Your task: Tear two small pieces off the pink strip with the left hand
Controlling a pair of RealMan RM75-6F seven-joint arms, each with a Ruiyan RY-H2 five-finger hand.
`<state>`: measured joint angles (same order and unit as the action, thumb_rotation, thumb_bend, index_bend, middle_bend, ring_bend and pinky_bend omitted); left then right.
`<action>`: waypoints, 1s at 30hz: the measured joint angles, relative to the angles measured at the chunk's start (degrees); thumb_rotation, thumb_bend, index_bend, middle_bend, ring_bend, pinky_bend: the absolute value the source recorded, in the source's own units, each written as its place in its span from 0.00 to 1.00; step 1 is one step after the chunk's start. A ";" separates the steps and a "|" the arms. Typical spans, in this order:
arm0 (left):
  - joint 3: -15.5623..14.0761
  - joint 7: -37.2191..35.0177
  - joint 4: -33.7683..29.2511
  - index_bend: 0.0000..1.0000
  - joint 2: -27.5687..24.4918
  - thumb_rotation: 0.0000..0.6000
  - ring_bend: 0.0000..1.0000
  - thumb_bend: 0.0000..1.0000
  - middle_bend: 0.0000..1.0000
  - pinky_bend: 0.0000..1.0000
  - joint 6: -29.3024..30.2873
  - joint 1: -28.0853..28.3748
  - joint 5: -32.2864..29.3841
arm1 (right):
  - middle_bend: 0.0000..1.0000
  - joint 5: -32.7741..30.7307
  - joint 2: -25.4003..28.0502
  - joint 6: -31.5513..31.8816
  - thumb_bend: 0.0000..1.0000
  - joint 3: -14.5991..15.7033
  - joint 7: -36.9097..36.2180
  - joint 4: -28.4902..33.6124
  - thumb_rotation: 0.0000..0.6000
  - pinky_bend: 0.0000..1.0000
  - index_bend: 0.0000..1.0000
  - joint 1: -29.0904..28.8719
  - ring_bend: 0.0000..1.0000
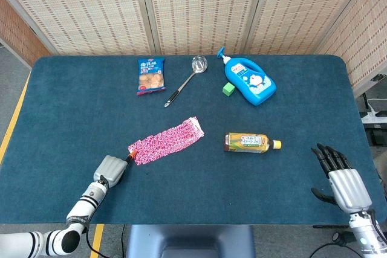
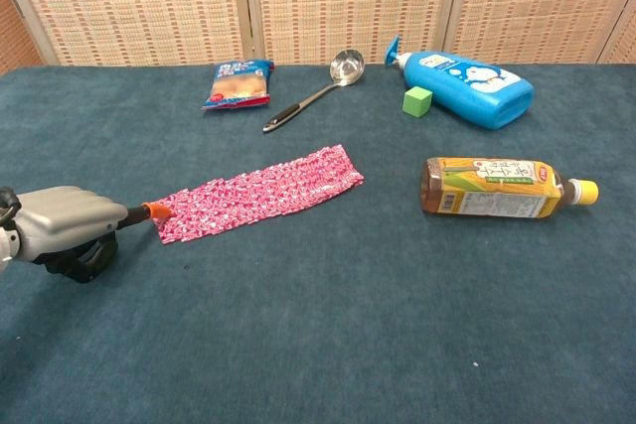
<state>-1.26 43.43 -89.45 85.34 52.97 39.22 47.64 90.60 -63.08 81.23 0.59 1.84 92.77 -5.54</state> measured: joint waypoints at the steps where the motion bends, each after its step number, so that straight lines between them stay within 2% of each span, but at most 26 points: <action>1: -0.22 0.25 -0.16 0.19 -0.16 1.00 0.71 0.82 0.69 0.62 0.30 0.01 -0.29 | 0.00 -0.04 0.02 -0.10 0.09 0.01 -0.02 0.02 1.00 0.11 0.00 -0.03 0.00; 10: -2.21 3.41 -2.39 0.26 -2.30 1.00 0.71 0.82 0.68 0.63 3.36 -0.33 -3.92 | 0.00 -0.20 0.40 -0.90 0.09 0.28 -0.21 0.43 1.00 0.11 0.00 -0.27 0.00; 24: -4.74 6.43 -5.43 0.28 -6.62 1.00 0.72 0.82 0.68 0.64 7.80 -1.83 -10.77 | 0.00 -0.37 0.32 -1.06 0.09 0.33 -0.08 0.50 1.00 0.11 0.00 -0.29 0.00; 30: -4.87 11.44 -6.48 0.31 -6.51 1.00 0.73 0.82 0.68 0.65 13.75 -1.94 -14.92 | 0.00 -0.48 0.42 -1.07 0.09 0.31 -0.12 0.64 1.00 0.11 0.00 -0.31 0.00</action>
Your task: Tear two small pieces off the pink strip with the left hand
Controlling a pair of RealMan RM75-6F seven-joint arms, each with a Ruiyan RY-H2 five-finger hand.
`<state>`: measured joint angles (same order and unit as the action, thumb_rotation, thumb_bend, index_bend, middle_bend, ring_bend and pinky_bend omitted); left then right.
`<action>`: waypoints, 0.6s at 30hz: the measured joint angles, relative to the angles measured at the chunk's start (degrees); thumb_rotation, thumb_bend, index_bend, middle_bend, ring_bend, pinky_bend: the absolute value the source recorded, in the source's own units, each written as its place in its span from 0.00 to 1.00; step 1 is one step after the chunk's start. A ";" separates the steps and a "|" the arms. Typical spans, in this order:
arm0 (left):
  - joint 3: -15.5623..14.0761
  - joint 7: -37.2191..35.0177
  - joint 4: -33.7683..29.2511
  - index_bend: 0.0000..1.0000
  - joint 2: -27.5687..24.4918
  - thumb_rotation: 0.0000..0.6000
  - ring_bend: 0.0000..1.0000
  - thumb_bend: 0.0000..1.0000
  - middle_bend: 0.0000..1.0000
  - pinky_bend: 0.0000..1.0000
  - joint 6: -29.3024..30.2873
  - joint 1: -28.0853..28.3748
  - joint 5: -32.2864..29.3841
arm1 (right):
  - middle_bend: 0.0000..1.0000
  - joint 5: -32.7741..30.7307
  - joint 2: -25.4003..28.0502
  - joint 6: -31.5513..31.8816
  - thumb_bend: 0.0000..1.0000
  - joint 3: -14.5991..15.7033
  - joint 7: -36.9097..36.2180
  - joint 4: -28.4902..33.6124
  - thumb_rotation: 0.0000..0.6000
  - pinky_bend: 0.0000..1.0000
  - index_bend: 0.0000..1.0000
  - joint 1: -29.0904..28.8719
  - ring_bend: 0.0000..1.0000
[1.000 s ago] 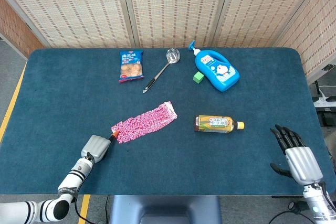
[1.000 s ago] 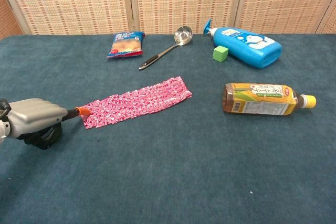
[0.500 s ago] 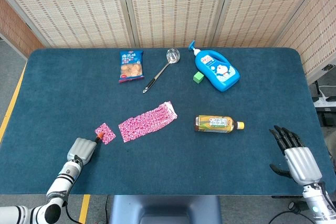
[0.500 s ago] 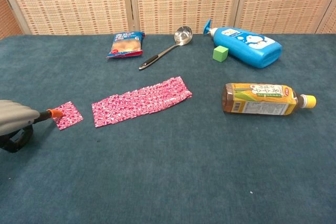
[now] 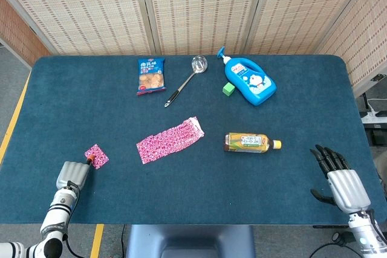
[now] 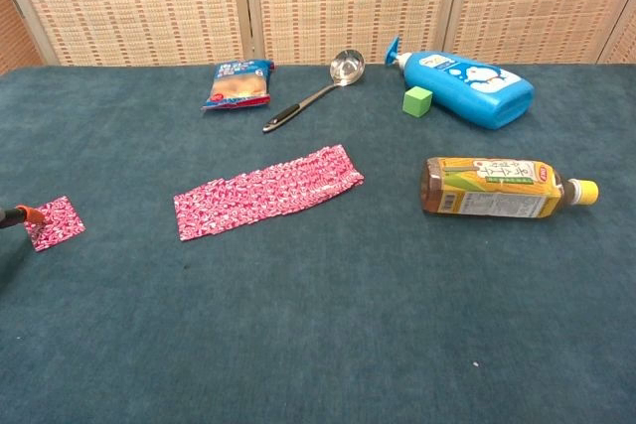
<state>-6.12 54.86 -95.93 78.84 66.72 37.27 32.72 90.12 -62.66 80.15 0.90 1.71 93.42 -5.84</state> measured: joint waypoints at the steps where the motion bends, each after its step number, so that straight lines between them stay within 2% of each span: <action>1: 0.09 1.30 -0.47 0.32 0.11 1.00 0.73 0.82 0.68 0.65 1.47 -0.01 -0.79 | 0.00 -0.02 0.02 0.01 0.09 -0.01 -0.02 0.02 1.00 0.11 0.00 0.00 0.00; 4: 0.31 1.86 -1.19 0.29 0.05 1.00 0.73 0.82 0.68 0.66 2.66 -0.10 -0.56 | 0.00 -0.01 0.08 0.08 0.09 -0.02 -0.11 0.06 1.00 0.11 0.00 0.02 0.00; 6: 0.40 0.47 -1.41 0.22 -0.05 1.00 0.73 0.82 0.68 0.66 2.32 -0.24 1.24 | 0.00 0.02 0.09 0.08 0.09 0.00 -0.16 0.06 1.00 0.11 0.00 0.02 0.00; 9: 0.55 -3.10 -1.47 0.07 -0.11 1.00 0.73 0.82 0.68 0.67 1.86 -0.66 6.51 | 0.00 0.01 0.14 -0.07 0.09 0.04 -0.29 0.09 1.00 0.11 0.00 -0.02 0.00; 11: 0.65 -6.17 -1.26 0.02 0.07 1.00 0.73 0.82 0.68 0.68 1.76 -1.06 11.43 | 0.00 -0.03 0.21 -0.19 0.09 0.07 -0.45 0.13 1.00 0.11 0.00 -0.07 0.00; 16: 0.98 -13.22 0.40 0.00 1.75 1.00 0.73 0.82 0.69 0.69 2.41 -2.13 24.69 | 0.00 -0.08 0.52 -0.35 0.09 0.13 -0.76 0.36 1.00 0.11 0.00 -0.11 0.00; 18: 1.18 -14.56 0.88 0.00 2.68 1.00 0.73 0.82 0.69 0.69 2.44 -2.35 27.98 | 0.00 -0.02 0.66 -0.22 0.09 0.10 -1.00 0.41 1.00 0.11 0.00 -0.10 0.00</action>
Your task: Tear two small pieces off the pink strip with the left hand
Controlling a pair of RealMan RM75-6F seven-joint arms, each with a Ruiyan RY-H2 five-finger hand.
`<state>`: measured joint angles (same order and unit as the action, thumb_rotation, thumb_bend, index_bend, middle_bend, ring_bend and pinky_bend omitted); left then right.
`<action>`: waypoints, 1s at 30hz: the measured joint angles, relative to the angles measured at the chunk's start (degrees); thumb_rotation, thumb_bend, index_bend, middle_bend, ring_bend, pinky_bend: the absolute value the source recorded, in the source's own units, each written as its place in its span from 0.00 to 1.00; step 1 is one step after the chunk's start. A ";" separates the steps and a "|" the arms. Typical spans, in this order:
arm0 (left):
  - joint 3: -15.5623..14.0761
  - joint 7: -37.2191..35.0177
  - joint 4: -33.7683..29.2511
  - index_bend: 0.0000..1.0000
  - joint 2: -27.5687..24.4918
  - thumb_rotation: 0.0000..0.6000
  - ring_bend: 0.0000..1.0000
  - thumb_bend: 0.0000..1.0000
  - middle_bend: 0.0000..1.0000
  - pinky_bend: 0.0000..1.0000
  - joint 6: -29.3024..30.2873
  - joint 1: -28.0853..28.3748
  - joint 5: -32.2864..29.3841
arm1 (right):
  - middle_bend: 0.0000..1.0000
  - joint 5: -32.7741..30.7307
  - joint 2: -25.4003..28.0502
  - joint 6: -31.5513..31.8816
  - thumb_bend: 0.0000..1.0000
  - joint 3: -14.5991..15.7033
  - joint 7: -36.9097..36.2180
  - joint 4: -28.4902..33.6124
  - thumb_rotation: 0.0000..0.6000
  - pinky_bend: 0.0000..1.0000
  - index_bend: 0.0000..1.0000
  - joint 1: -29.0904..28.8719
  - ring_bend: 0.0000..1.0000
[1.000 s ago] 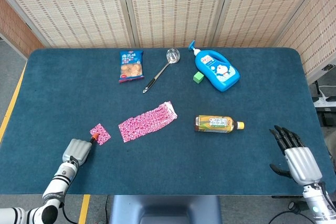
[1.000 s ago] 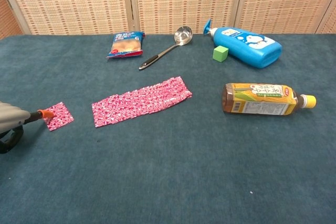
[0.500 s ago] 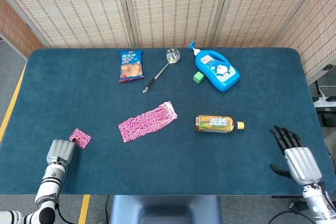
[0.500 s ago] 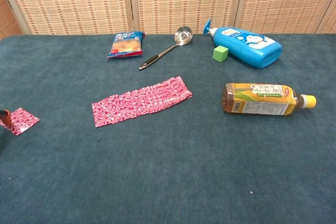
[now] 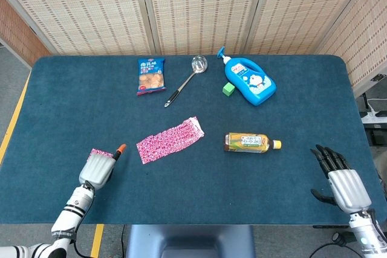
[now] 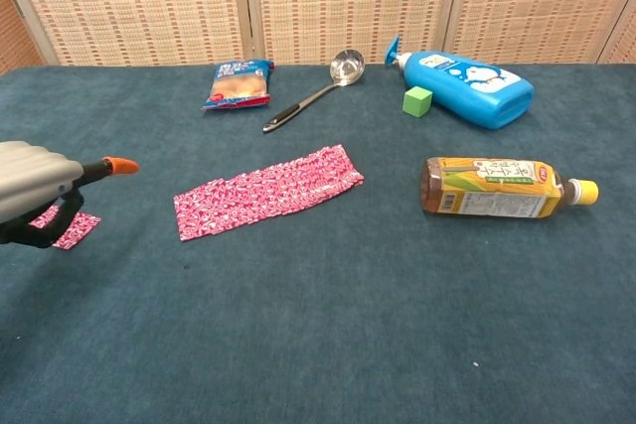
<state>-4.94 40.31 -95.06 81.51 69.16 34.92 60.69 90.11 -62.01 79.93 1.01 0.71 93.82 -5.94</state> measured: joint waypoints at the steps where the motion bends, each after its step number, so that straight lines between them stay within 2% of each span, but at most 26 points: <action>1: 0.14 -0.26 0.10 0.01 0.44 1.00 0.73 0.82 0.69 0.69 -0.24 -0.01 1.10 | 0.00 0.02 0.02 0.04 0.09 -0.01 -0.05 0.00 1.00 0.11 0.00 0.00 0.00; 5: 0.46 1.16 0.29 0.07 1.71 1.00 0.73 0.82 0.69 0.69 -3.56 0.77 0.17 | 0.00 0.07 0.14 0.10 0.09 -0.04 -0.36 -0.03 1.00 0.11 0.00 -0.01 0.00; 13: 1.72 4.07 3.85 0.08 6.05 1.00 0.73 0.82 0.68 0.69 -9.10 2.63 -4.89 | 0.00 -0.09 0.16 -0.35 0.09 -0.02 -0.32 -0.12 1.00 0.11 0.00 -0.20 0.00; 19: 2.67 3.62 5.11 0.08 7.33 1.00 0.73 0.82 0.68 0.69 -9.41 2.85 -5.11 | 0.00 -0.37 0.10 -0.81 0.09 0.01 0.06 -0.05 1.00 0.11 0.00 -0.32 0.00; 30: 2.73 4.19 6.20 0.11 7.82 1.00 0.73 0.82 0.68 0.69 -10.13 2.82 -6.55 | 0.00 -0.56 0.16 -1.04 0.09 0.04 0.14 0.09 1.00 0.11 0.00 -0.39 0.00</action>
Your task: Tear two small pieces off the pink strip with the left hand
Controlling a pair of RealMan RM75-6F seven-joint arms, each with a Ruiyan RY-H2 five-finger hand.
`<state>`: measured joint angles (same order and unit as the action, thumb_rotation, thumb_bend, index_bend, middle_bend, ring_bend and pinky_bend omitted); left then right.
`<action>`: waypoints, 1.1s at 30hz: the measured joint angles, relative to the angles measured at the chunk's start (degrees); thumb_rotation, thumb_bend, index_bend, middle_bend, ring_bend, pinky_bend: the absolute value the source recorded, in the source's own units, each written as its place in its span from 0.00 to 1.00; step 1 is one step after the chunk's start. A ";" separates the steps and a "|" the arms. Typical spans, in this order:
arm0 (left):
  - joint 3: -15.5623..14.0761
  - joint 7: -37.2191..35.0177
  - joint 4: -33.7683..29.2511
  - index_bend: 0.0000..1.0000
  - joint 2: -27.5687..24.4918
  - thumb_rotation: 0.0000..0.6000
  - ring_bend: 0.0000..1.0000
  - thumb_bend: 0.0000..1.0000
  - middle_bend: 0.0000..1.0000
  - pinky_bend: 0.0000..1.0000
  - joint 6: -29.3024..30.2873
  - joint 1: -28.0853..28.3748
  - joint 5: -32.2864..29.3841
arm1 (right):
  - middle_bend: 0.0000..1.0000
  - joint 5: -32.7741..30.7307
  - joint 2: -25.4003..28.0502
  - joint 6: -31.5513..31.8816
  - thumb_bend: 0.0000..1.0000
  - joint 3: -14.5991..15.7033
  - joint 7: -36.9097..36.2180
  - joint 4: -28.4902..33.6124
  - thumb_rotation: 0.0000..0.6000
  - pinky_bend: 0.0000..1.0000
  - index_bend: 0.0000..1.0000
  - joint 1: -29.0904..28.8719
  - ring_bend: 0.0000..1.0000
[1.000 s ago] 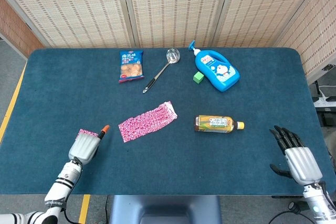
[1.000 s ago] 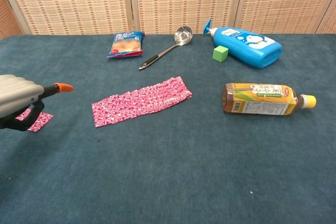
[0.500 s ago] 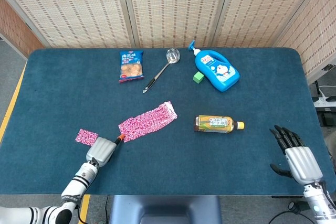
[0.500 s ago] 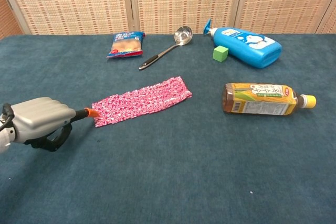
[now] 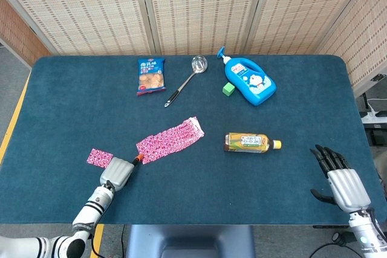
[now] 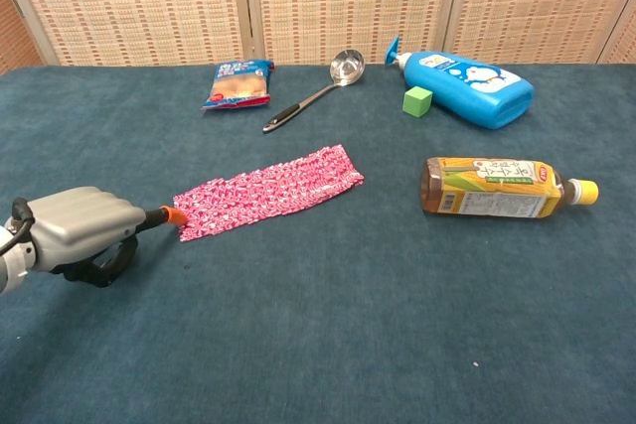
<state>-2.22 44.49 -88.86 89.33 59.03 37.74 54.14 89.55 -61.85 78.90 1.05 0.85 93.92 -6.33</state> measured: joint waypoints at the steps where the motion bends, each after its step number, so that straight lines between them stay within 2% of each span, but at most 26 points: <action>1: 0.01 0.27 0.29 0.12 0.11 1.00 0.74 0.82 0.68 0.70 -0.07 0.02 -0.44 | 0.00 0.00 0.02 -0.02 0.09 0.02 0.00 0.02 1.00 0.11 0.00 0.00 0.00; 6: -0.04 1.99 1.18 0.17 0.44 1.00 0.74 0.82 0.68 0.70 -0.13 0.00 -3.05 | 0.00 0.03 -0.03 -0.09 0.09 0.10 0.15 0.09 1.00 0.11 0.00 0.00 0.00; 12: -0.94 2.43 -1.19 0.25 -1.32 1.00 0.74 0.82 0.68 0.70 0.18 -0.57 -3.81 | 0.00 0.27 -0.11 0.49 0.09 0.08 0.02 0.00 1.00 0.11 0.00 0.19 0.00; 20: -2.96 1.88 -4.29 0.27 -3.87 1.00 0.74 0.82 0.68 0.70 1.18 -1.97 -2.93 | 0.00 -0.12 -0.35 0.29 0.09 -0.07 0.34 -0.12 1.00 0.11 0.00 0.13 0.00; 26: -2.10 -0.42 -3.43 0.19 -3.12 1.00 0.74 0.82 0.68 0.70 2.81 -2.38 0.80 | 0.00 -0.47 -0.53 -0.42 0.09 0.01 0.95 -0.08 1.00 0.11 0.00 -0.07 0.00; 33: 0.34 -4.70 0.90 0.06 0.97 1.00 0.74 0.82 0.68 0.71 5.19 -2.93 6.77 | 0.00 -0.67 -0.35 -0.53 0.09 -0.06 0.84 0.06 1.00 0.11 0.00 -0.13 0.00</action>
<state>-1.88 39.79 -87.96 90.30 64.22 34.81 60.91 88.88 -62.20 78.37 0.99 1.70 93.97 -6.46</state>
